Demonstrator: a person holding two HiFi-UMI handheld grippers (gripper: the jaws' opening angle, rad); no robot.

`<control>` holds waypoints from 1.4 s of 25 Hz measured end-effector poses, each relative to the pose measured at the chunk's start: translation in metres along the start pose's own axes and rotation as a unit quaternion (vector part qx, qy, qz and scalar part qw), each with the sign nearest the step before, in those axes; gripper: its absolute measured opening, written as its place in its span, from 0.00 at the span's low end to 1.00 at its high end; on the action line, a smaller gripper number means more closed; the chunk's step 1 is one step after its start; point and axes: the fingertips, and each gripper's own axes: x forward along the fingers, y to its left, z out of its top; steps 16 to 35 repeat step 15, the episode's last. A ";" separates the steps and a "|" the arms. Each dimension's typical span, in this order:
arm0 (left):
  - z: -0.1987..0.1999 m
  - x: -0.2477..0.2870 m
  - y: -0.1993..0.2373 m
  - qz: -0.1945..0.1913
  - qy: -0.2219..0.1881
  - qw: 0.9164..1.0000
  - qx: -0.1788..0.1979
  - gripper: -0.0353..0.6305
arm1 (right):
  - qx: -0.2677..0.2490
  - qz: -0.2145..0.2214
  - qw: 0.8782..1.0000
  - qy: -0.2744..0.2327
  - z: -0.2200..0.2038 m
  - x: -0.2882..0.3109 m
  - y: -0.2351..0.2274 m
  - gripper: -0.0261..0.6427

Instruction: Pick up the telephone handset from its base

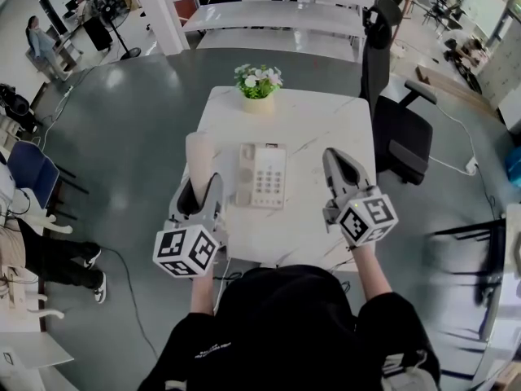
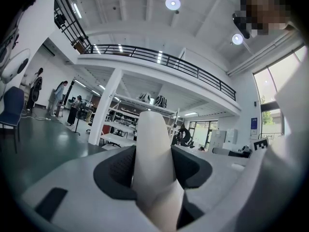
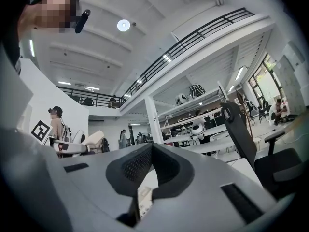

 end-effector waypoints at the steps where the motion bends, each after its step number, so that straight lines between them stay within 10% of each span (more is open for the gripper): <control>1: 0.000 0.000 0.000 0.000 0.000 1.000 0.000 0.36 | -0.002 0.000 1.000 0.000 0.000 0.000 0.000 0.03; 35: -0.007 0.006 -0.004 0.000 0.008 1.000 -0.001 0.36 | -0.006 -0.003 1.000 0.004 -0.002 -0.001 -0.007 0.03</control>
